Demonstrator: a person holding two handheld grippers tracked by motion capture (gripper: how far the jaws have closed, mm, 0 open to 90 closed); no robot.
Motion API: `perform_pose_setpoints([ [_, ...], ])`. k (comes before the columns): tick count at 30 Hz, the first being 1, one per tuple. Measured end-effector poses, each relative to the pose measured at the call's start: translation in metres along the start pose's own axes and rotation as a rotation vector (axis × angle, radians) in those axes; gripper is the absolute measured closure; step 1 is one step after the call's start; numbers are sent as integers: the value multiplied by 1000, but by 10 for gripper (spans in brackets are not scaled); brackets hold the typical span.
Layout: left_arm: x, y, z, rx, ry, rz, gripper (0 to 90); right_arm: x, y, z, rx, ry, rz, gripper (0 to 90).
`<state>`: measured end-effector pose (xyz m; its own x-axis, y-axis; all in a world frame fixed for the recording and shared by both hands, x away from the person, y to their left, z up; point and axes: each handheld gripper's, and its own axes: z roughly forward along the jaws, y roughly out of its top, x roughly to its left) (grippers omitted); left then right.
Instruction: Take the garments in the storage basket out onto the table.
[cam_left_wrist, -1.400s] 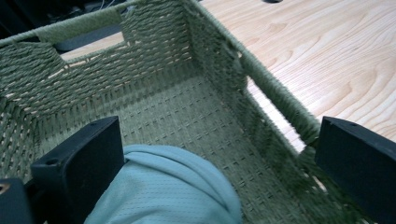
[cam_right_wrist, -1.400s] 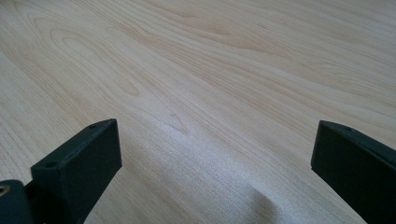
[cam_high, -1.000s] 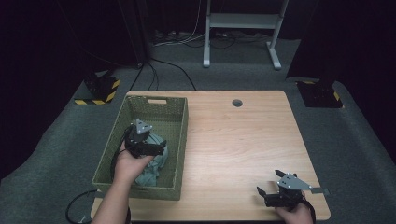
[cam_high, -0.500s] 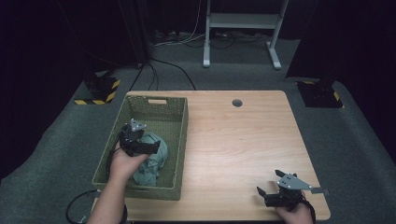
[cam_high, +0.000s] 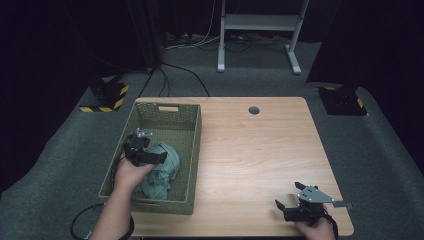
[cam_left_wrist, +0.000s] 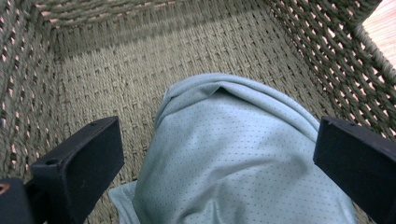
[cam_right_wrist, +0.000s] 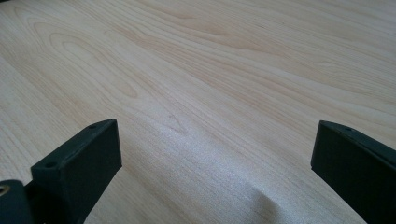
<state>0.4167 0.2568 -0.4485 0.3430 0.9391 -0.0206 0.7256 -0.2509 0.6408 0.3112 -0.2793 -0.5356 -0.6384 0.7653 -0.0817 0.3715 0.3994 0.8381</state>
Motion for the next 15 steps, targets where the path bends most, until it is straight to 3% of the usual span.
perform_pose_setpoints([
  [15, 0, -4, 10, 56, -27, -2, 23, 0, 0, 0, 0, -7, 0, 15],
])
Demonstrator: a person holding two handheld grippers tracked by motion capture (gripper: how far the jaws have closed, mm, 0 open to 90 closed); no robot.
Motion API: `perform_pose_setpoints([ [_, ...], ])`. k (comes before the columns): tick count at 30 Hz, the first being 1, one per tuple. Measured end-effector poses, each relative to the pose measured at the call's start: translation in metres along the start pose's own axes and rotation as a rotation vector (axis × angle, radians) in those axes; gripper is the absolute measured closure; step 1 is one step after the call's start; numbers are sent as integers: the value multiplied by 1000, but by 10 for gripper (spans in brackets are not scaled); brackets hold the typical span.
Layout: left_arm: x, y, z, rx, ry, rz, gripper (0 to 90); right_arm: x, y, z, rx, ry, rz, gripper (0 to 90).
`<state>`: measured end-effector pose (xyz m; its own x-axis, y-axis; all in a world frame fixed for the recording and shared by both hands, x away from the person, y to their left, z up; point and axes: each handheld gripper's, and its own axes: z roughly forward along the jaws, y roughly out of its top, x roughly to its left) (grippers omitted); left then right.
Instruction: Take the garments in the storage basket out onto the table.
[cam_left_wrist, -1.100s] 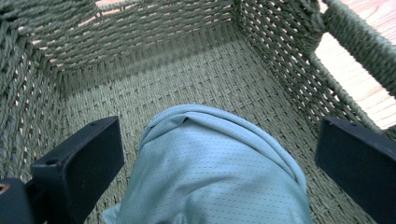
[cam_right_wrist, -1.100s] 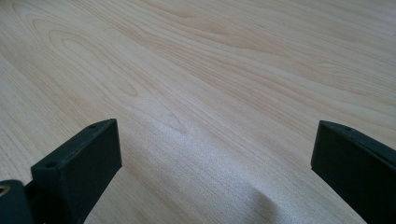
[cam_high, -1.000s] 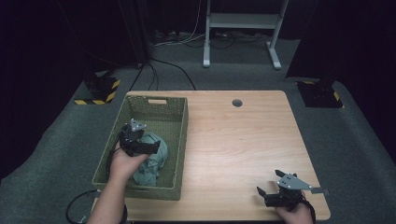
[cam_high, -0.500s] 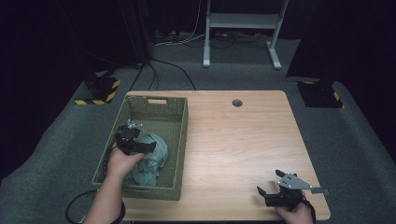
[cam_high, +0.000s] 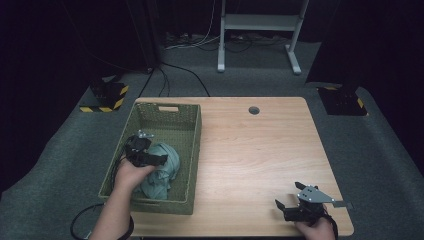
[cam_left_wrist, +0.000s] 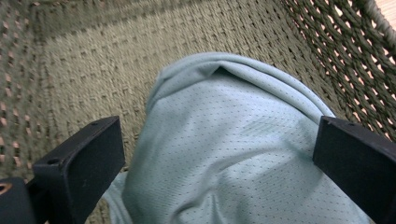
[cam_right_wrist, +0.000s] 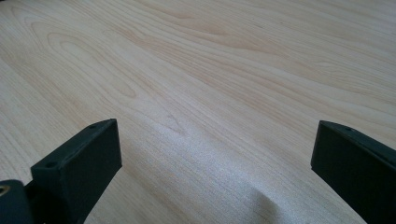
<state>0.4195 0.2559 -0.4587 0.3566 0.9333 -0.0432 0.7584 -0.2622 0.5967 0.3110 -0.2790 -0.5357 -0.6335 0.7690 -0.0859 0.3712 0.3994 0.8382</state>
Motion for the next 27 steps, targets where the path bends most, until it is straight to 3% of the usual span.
perform_pose_setpoints([
  [18, -3, -7, 15, 75, -63, -10, 20, -1, 0, 0, -3, 8, 8, 15],
  [27, -1, -11, 21, 92, -95, -40, 24, -1, 0, 0, -3, 7, 10, 15],
])
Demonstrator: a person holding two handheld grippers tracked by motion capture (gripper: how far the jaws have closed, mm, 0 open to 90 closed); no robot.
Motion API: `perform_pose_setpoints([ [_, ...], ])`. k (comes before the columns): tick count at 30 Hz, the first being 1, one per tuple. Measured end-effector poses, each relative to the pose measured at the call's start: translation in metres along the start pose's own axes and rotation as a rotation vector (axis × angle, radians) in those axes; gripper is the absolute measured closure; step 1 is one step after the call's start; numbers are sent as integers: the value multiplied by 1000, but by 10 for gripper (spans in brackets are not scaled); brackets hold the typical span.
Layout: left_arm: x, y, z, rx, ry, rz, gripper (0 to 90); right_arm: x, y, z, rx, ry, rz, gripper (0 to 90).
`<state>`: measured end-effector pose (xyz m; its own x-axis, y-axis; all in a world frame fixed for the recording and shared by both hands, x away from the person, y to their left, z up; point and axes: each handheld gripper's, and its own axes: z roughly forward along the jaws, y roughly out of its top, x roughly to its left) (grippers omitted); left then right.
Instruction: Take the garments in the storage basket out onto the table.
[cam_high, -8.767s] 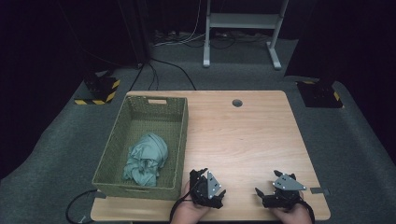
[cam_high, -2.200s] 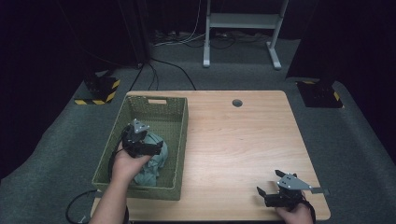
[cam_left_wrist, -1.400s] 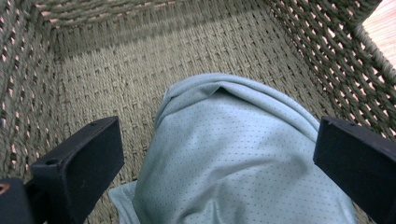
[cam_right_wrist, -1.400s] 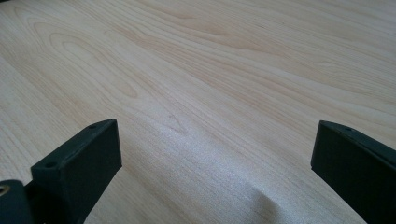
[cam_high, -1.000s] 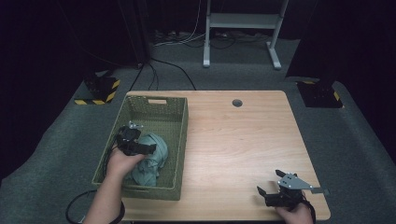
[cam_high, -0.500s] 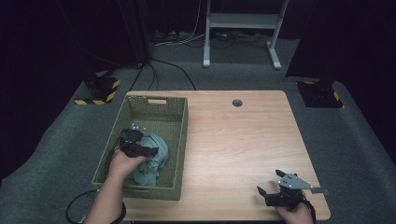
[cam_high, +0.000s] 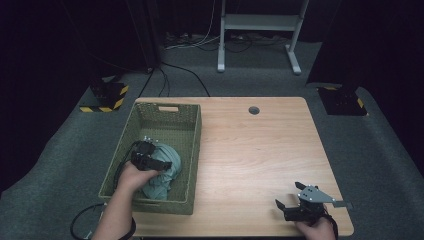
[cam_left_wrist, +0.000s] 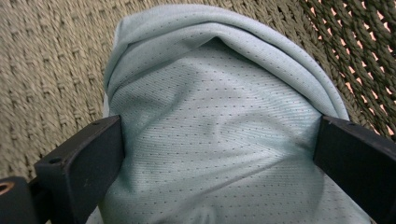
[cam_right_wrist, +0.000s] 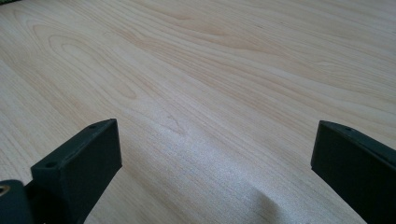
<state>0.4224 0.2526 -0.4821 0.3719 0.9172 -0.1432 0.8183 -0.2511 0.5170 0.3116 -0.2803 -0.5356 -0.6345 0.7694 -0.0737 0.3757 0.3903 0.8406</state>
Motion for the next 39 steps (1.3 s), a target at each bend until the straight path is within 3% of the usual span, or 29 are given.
perform_pose_setpoints([
  [8, 2, -1, 5, 20, -19, -25, 28, 0, 0, 0, -5, 2, 1, 15],
  [16, -1, -4, 9, 53, -17, 15, 119, 0, 0, 0, -6, 2, -1, 15],
  [30, -7, -4, 3, 51, -31, 97, 501, 0, 0, 0, -5, 3, -2, 15],
  [34, -9, -2, 2, 68, -33, 107, 554, 1, 0, 1, 0, 1, -8, 15],
  [39, -9, 1, -1, 81, -36, 84, 585, 1, 0, 1, -4, 3, -4, 15],
])
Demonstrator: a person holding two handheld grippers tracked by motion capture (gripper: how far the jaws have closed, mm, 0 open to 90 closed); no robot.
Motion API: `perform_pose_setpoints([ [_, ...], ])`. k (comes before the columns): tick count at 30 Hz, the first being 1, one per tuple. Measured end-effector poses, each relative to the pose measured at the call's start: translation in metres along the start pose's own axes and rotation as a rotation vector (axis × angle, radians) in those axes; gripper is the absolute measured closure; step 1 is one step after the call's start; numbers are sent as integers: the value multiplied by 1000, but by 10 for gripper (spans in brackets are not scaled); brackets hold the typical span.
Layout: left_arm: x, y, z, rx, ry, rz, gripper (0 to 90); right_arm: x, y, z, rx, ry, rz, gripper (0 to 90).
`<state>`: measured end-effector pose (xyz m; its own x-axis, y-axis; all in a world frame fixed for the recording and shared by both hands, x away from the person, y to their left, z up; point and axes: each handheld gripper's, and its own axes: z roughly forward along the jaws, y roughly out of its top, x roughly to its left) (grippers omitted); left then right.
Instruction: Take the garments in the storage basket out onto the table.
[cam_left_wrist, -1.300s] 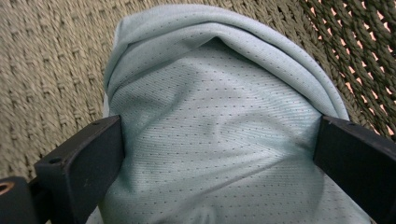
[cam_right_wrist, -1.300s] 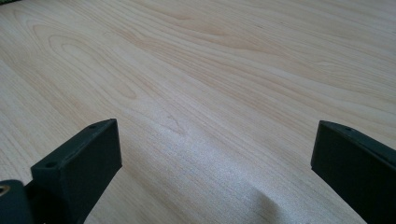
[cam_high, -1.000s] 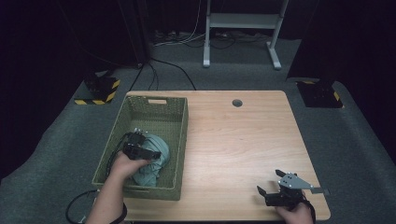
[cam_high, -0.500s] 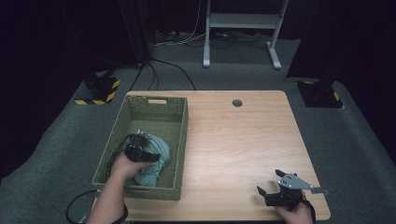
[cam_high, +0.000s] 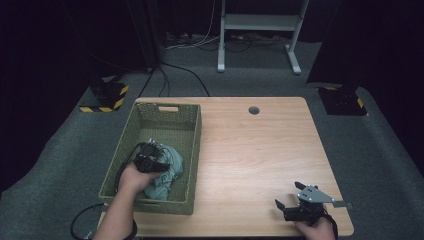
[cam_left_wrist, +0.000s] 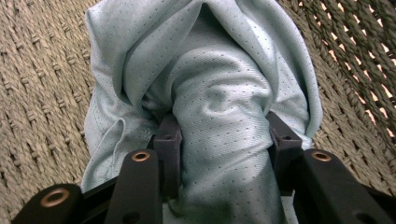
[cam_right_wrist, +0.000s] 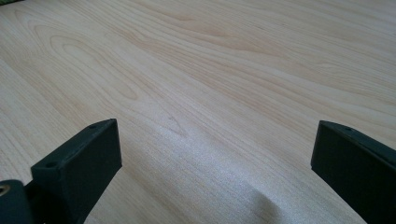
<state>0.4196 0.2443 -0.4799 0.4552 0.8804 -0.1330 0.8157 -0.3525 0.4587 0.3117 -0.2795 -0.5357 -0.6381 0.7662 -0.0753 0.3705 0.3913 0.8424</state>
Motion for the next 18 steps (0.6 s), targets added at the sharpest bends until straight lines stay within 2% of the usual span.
perform_pose_setpoints([
  [7, -2, 1, -7, -37, 11, -8, 594, 0, 0, 0, -2, 5, 0, 15],
  [13, -3, 1, -15, -100, 19, -12, 596, 0, 0, 0, 1, 8, 2, 15],
  [18, -4, 1, -22, -161, 34, 6, 597, 0, 0, 0, -2, 8, 0, 15],
])
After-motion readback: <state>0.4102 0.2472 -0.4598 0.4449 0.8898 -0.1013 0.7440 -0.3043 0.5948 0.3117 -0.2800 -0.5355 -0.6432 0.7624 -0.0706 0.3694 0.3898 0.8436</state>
